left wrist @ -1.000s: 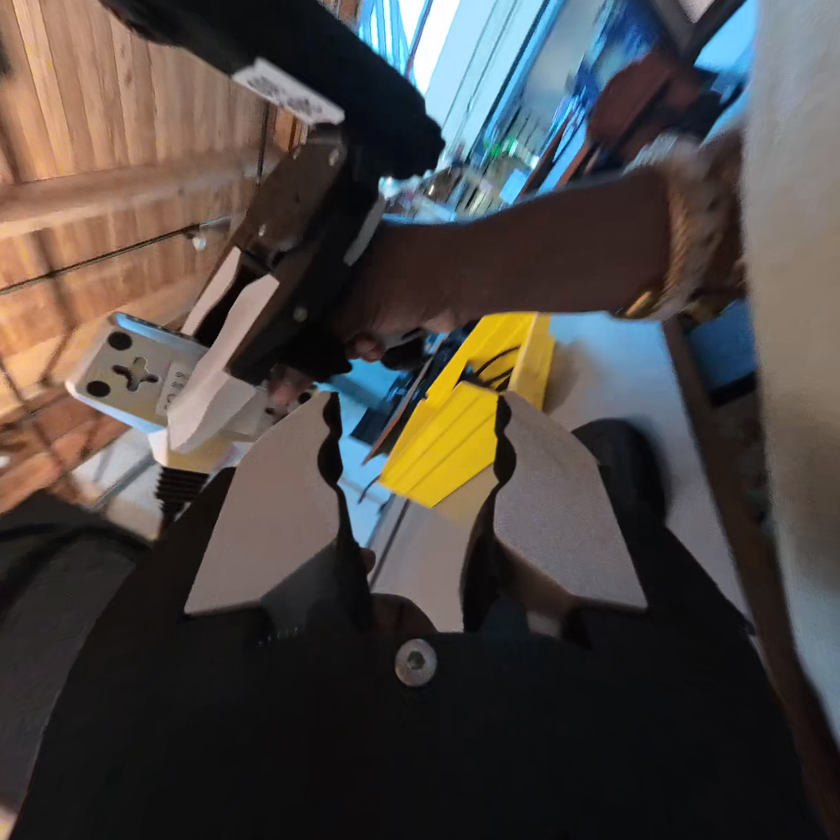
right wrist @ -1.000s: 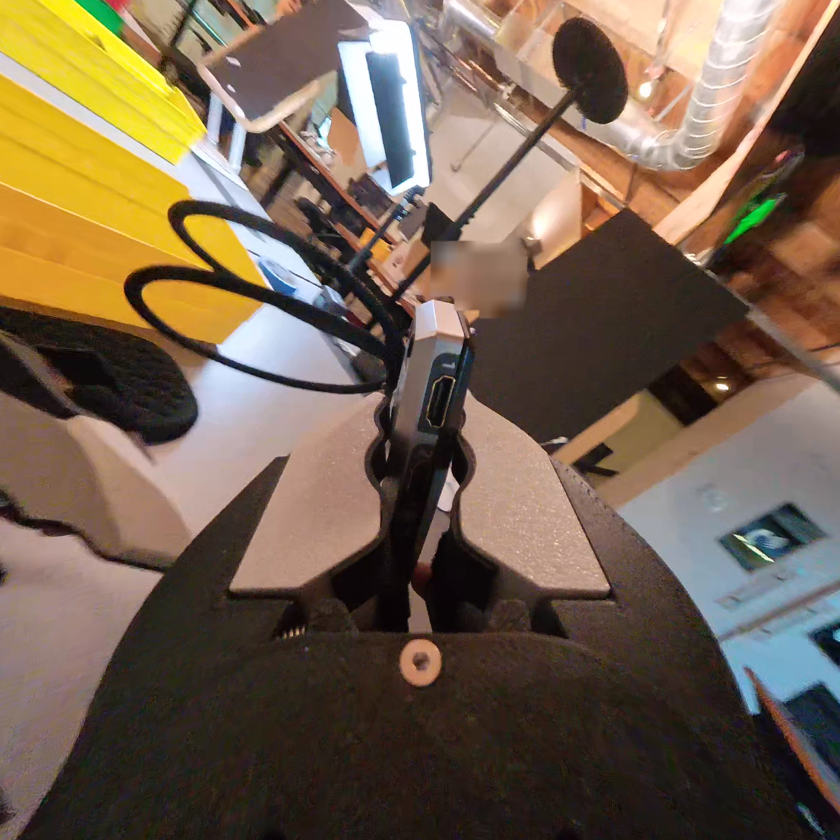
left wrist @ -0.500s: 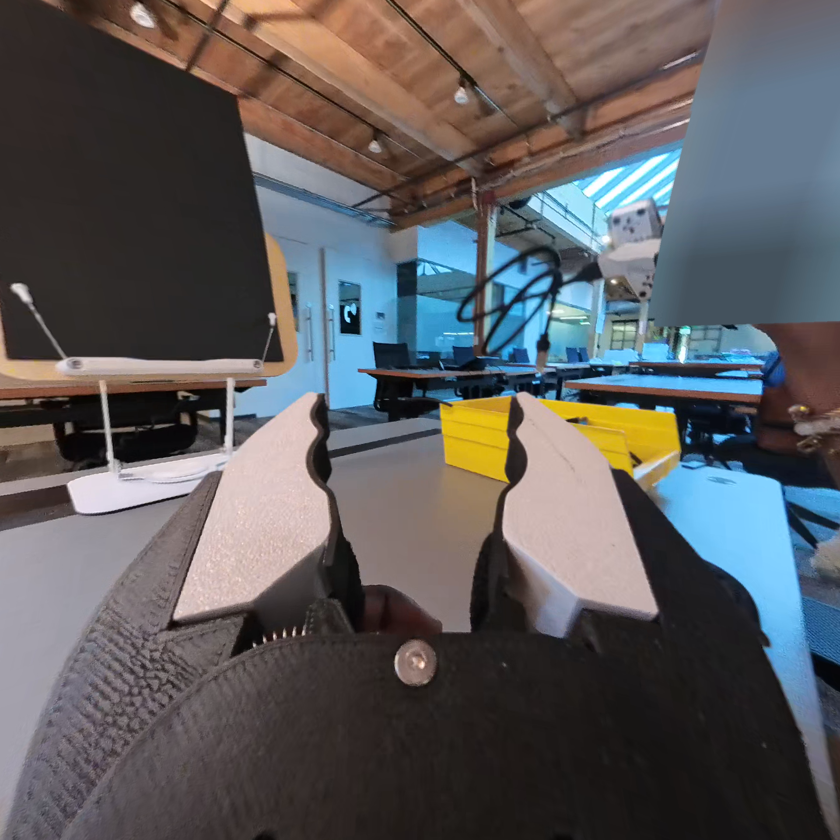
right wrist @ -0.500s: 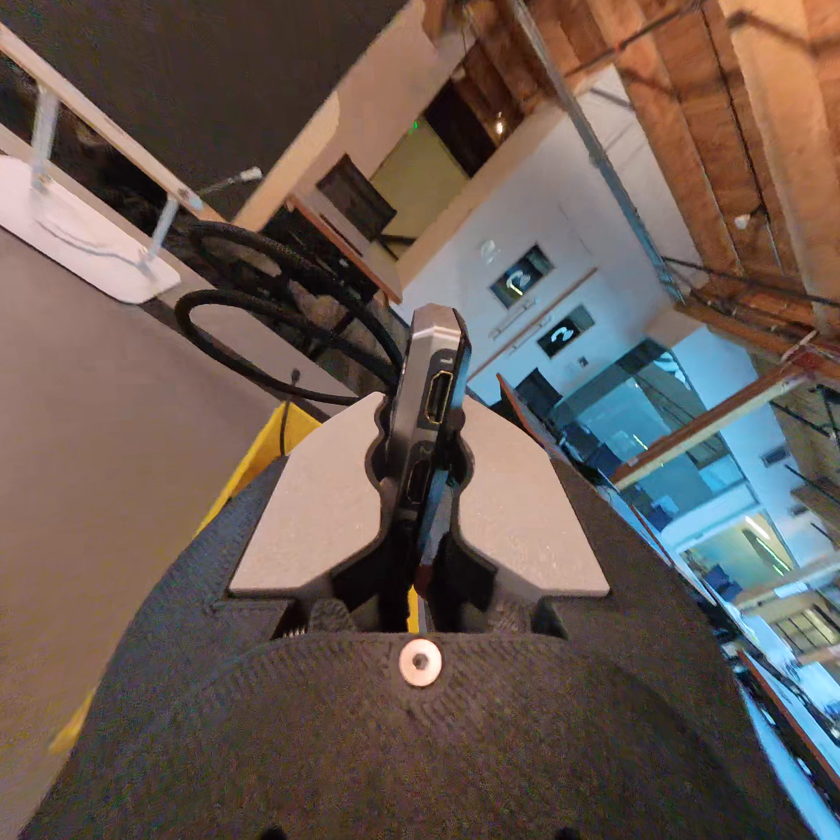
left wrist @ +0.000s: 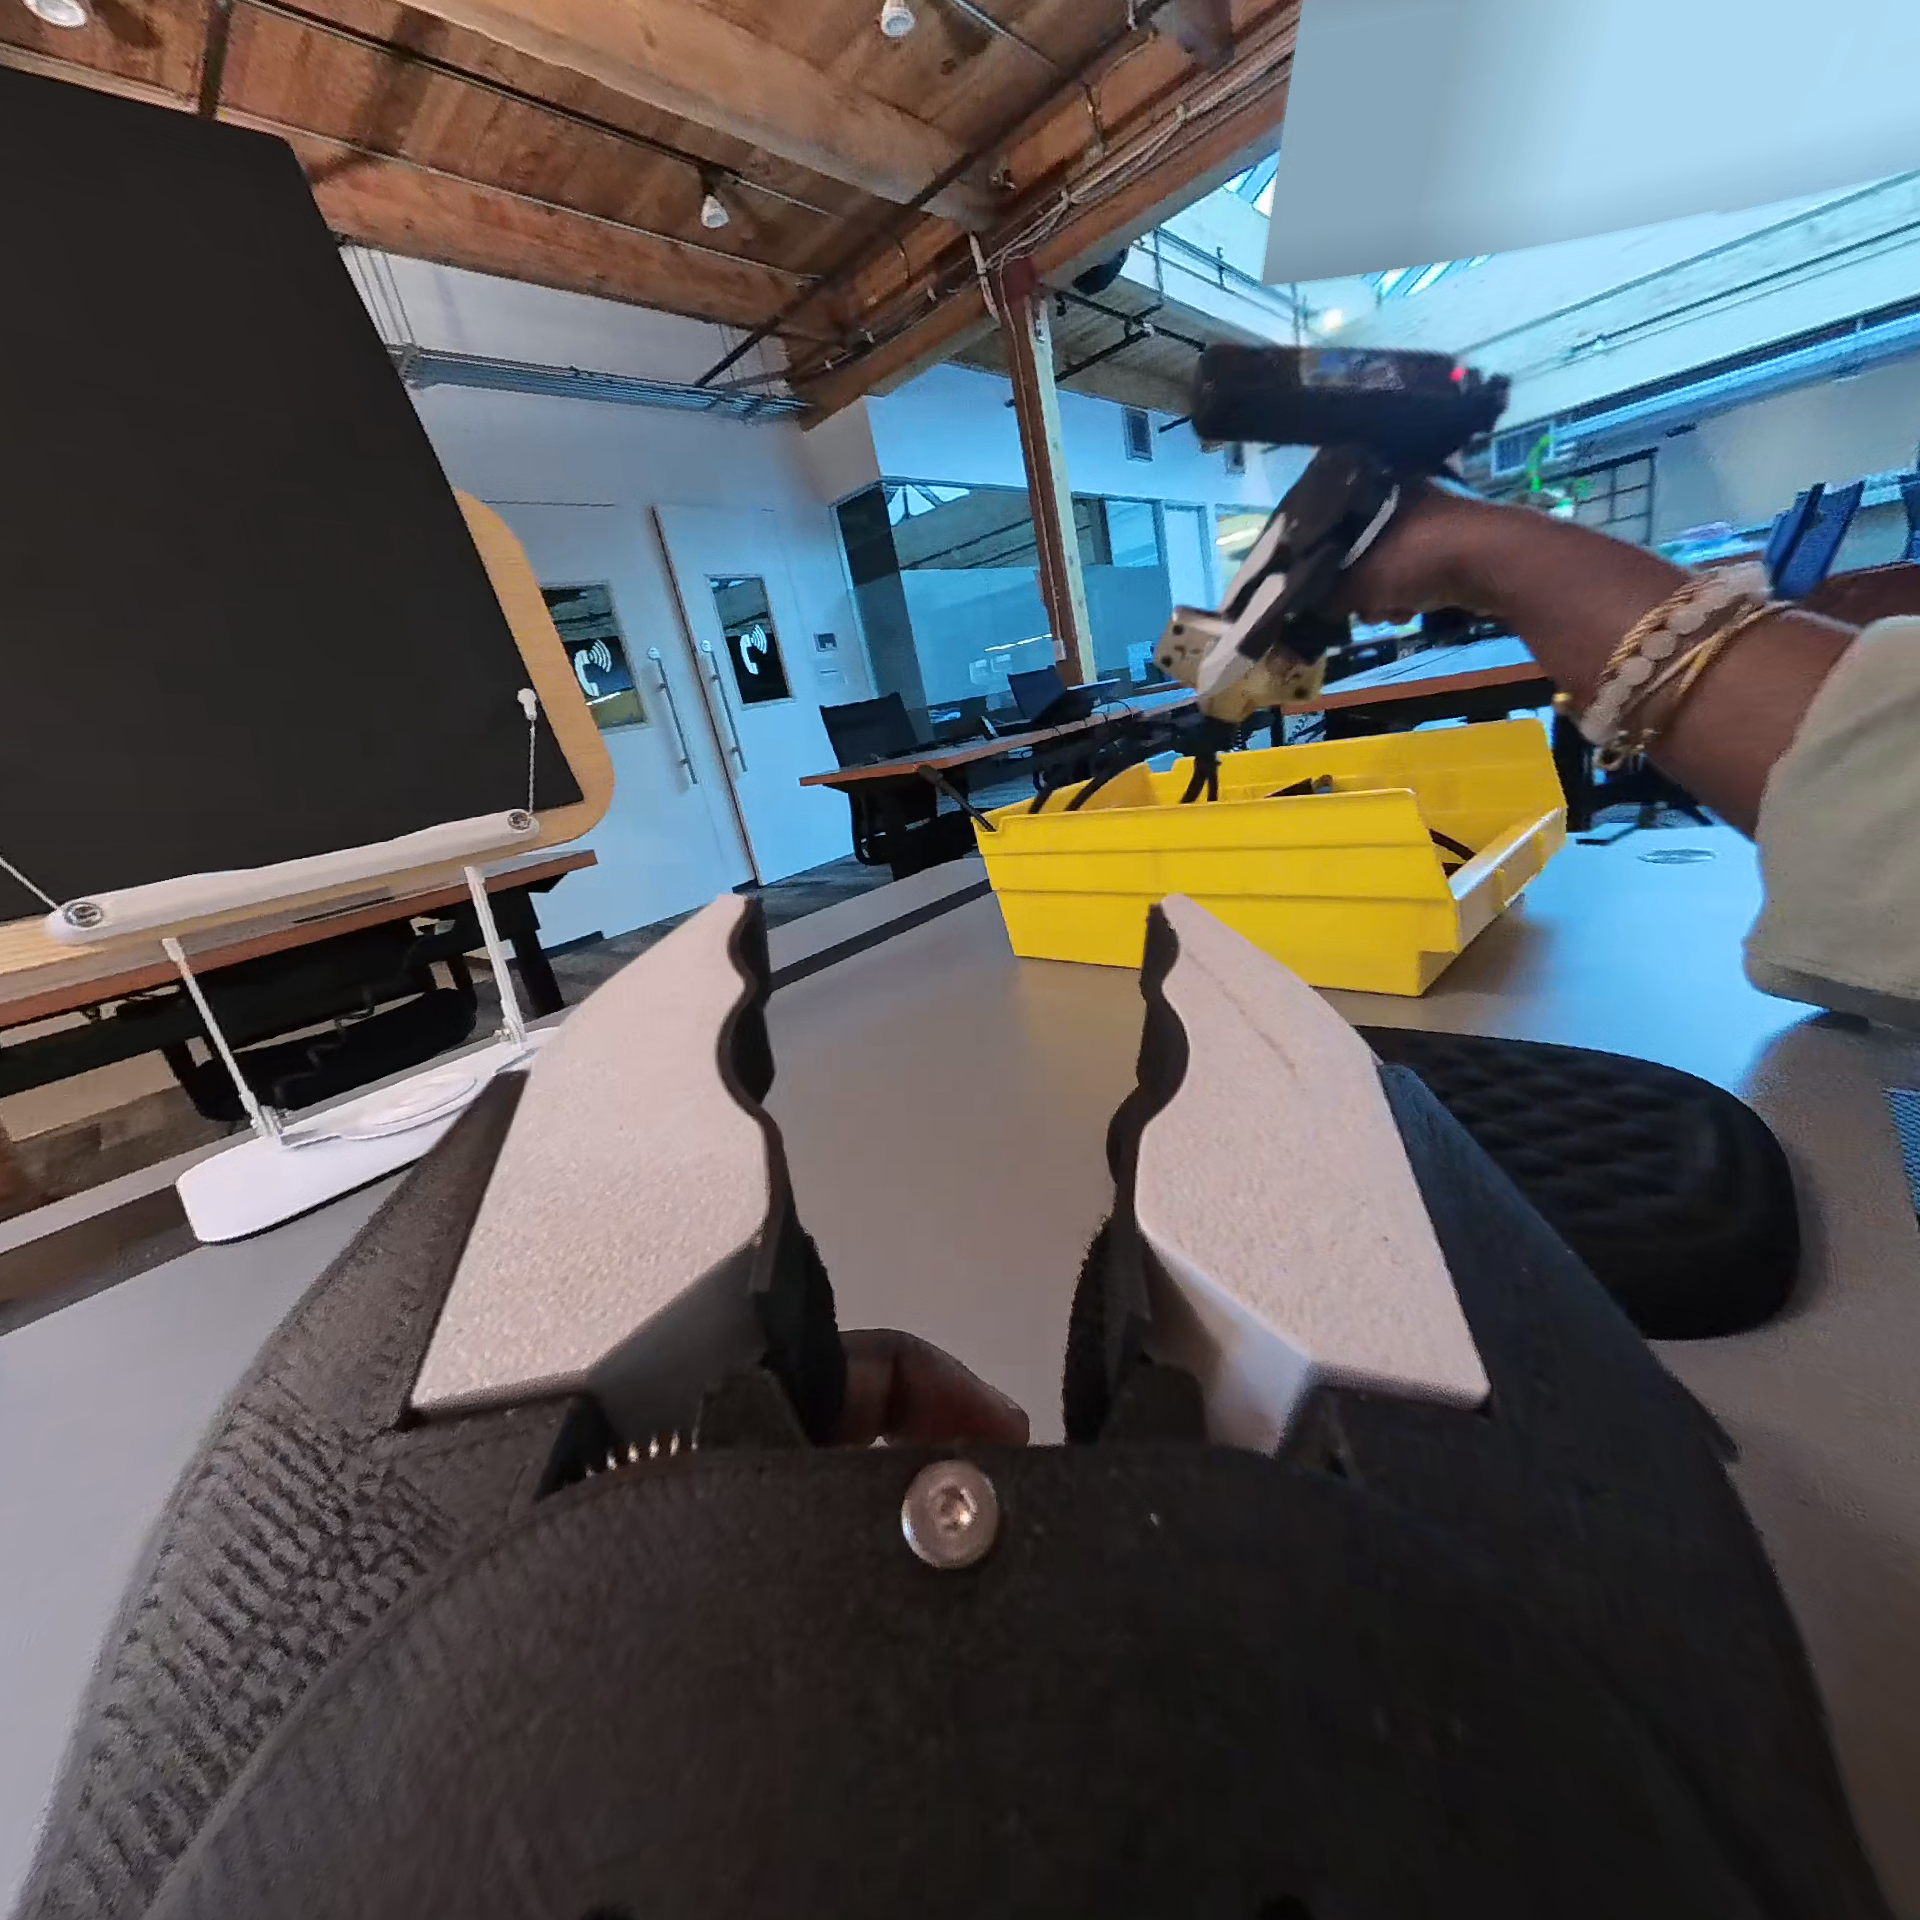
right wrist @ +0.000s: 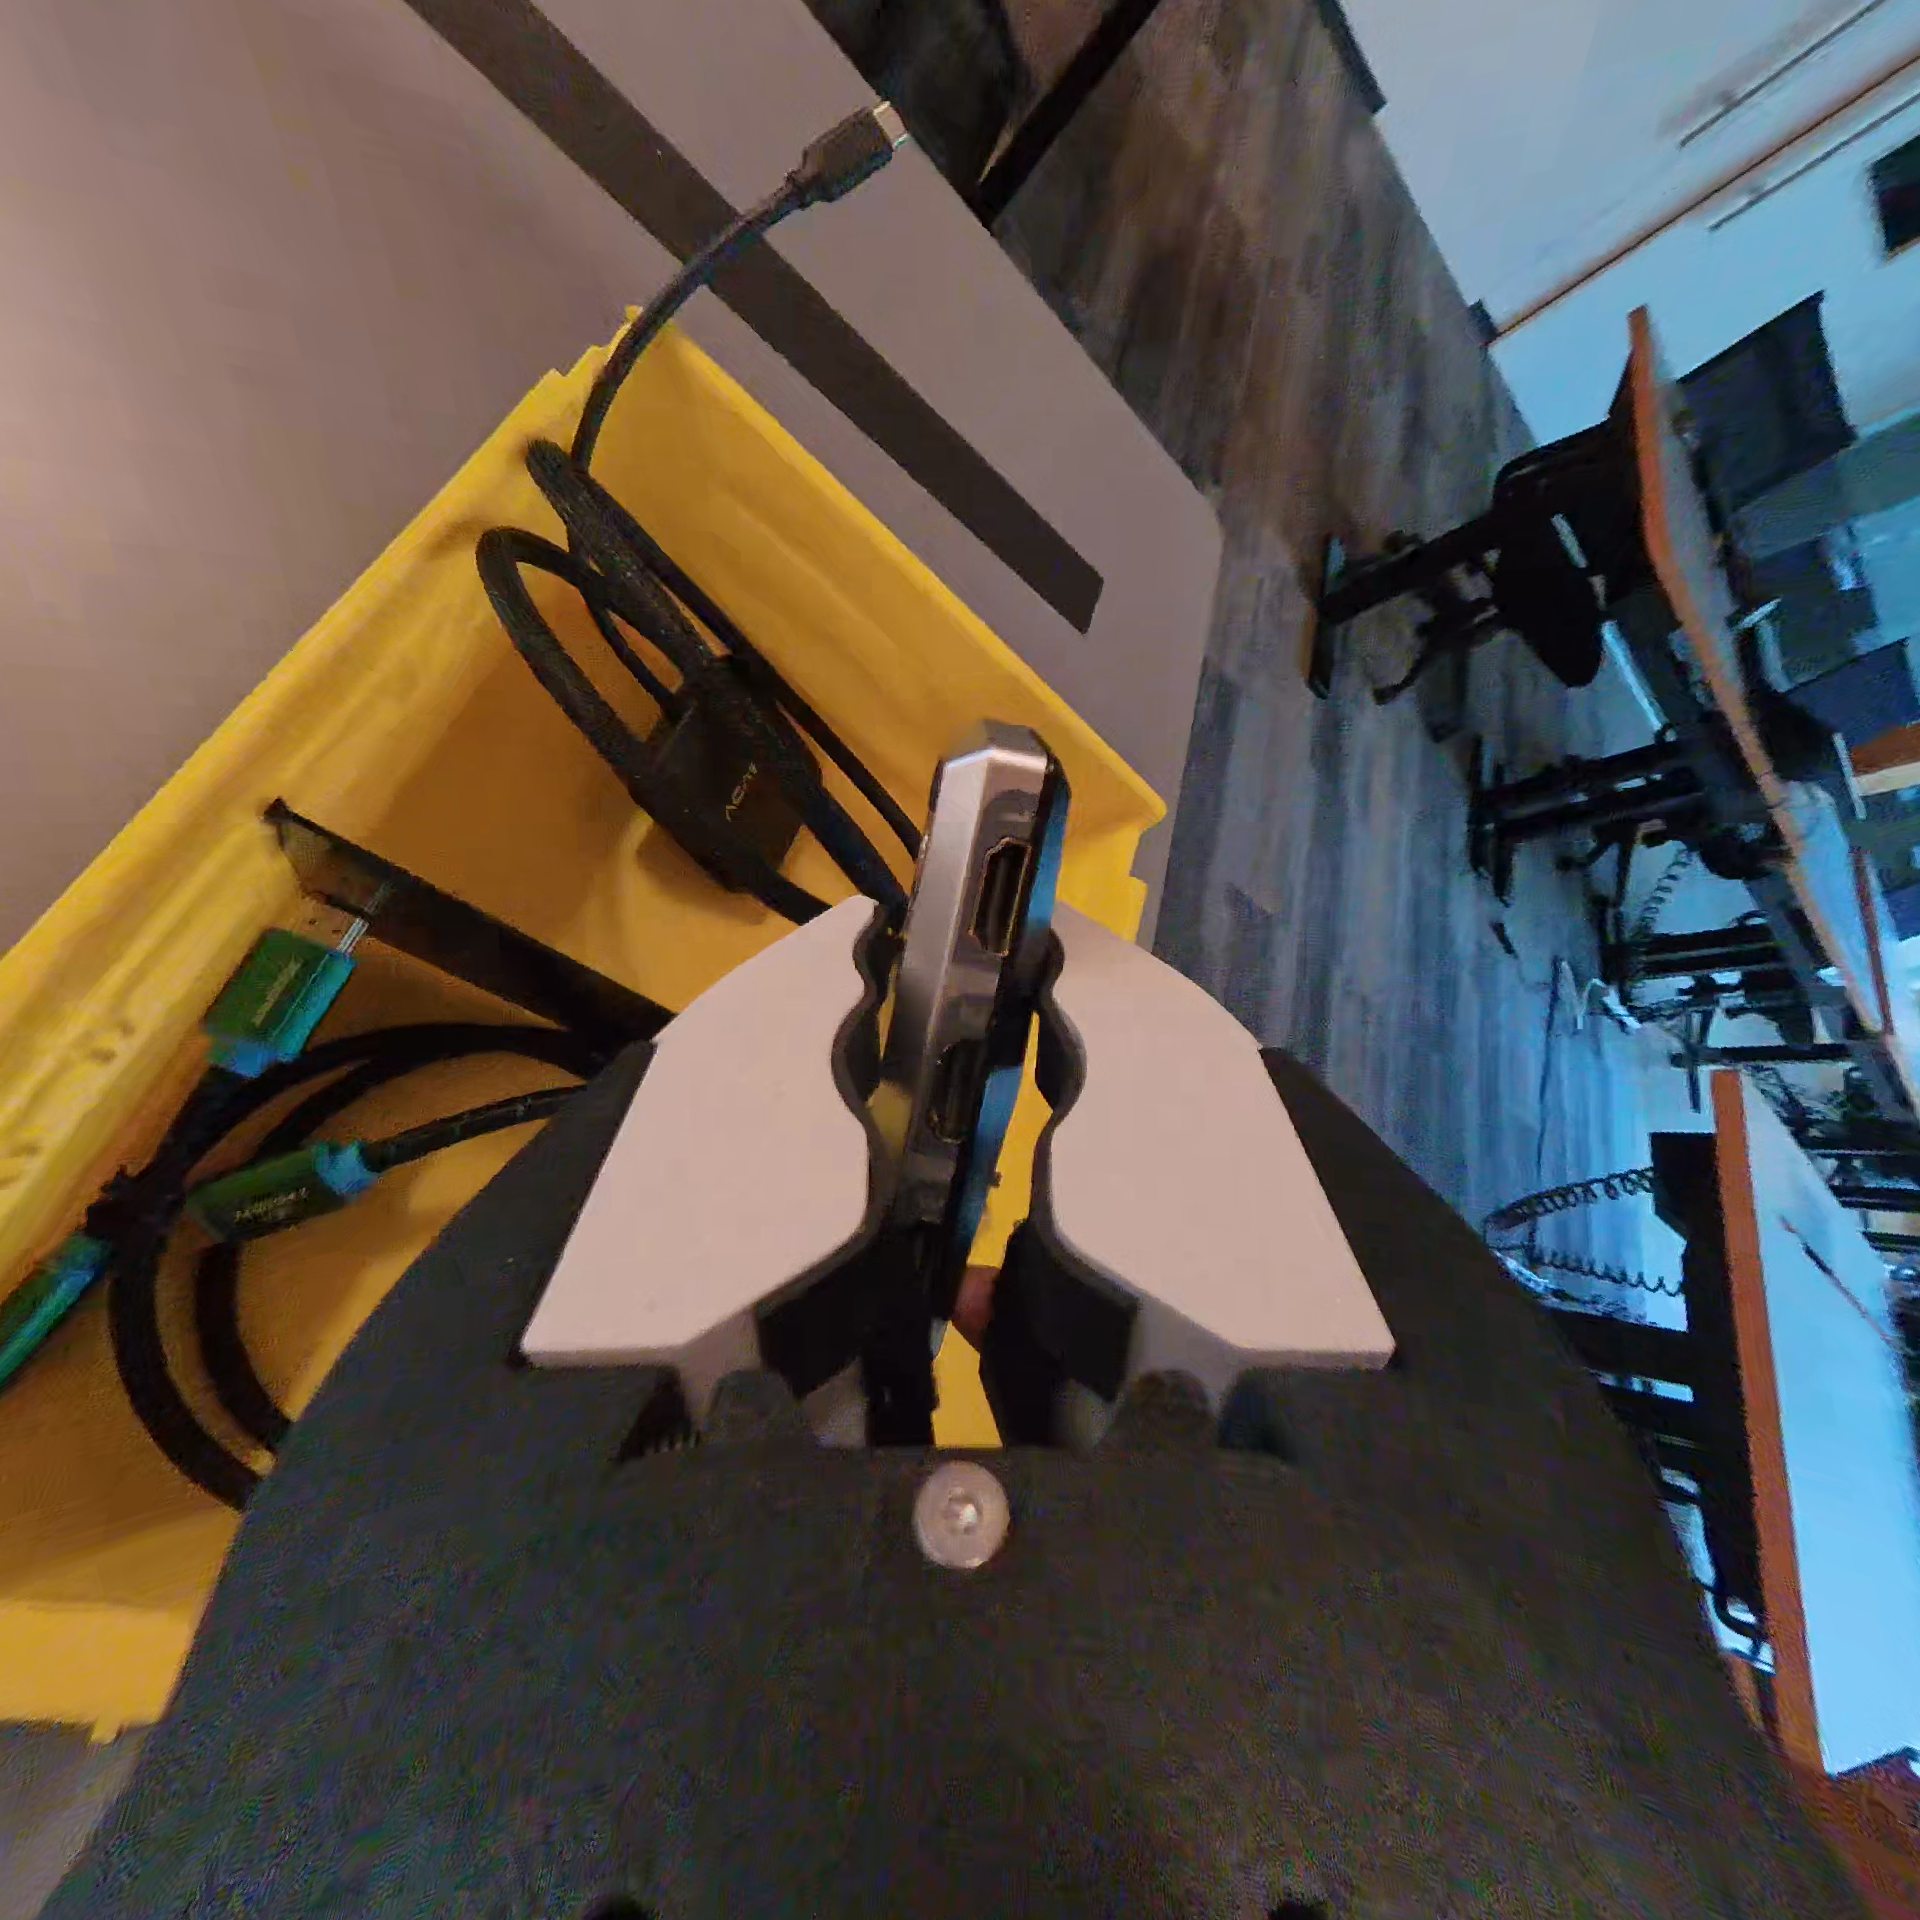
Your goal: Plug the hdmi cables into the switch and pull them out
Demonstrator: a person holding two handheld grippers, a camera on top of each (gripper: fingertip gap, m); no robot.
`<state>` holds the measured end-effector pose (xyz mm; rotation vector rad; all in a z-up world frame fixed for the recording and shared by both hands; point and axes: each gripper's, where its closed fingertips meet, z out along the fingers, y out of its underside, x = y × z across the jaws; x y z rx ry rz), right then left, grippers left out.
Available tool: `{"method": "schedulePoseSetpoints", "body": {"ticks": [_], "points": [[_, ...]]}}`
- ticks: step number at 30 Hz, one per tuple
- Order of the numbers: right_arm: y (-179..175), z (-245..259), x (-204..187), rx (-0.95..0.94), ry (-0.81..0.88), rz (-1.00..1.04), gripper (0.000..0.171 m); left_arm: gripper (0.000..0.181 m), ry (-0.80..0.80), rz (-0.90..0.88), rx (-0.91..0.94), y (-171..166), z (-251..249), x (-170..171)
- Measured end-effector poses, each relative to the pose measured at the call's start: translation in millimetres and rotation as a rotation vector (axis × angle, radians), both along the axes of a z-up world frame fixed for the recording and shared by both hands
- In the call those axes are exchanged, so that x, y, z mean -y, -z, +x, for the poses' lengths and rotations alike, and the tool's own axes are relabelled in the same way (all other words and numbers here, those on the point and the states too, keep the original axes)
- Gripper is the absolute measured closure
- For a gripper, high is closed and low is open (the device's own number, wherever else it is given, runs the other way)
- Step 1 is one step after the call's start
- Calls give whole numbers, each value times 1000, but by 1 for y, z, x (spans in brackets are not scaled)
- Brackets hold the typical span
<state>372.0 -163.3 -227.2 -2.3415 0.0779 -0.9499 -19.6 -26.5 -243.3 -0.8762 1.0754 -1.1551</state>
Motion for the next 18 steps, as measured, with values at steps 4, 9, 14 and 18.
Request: {"method": "schedulePoseSetpoints", "body": {"ticks": [4, 9, 14, 18], "points": [[8, 15, -16, -79, -14, 34, 144, 114, 6, -2, -11, 2, 1, 1], [13, 12, -48, -299, -43, 109, 141, 115, 7, 6, -20, 4, 2, 2], [18, 20, -78, -276, -45, 205, 160, 115, -3, 25, -26, 5, 2, 2], [25, 10, -75, -315, -81, 215, 134, 116, -13, 34, -30, 6, 1, 1]]}}
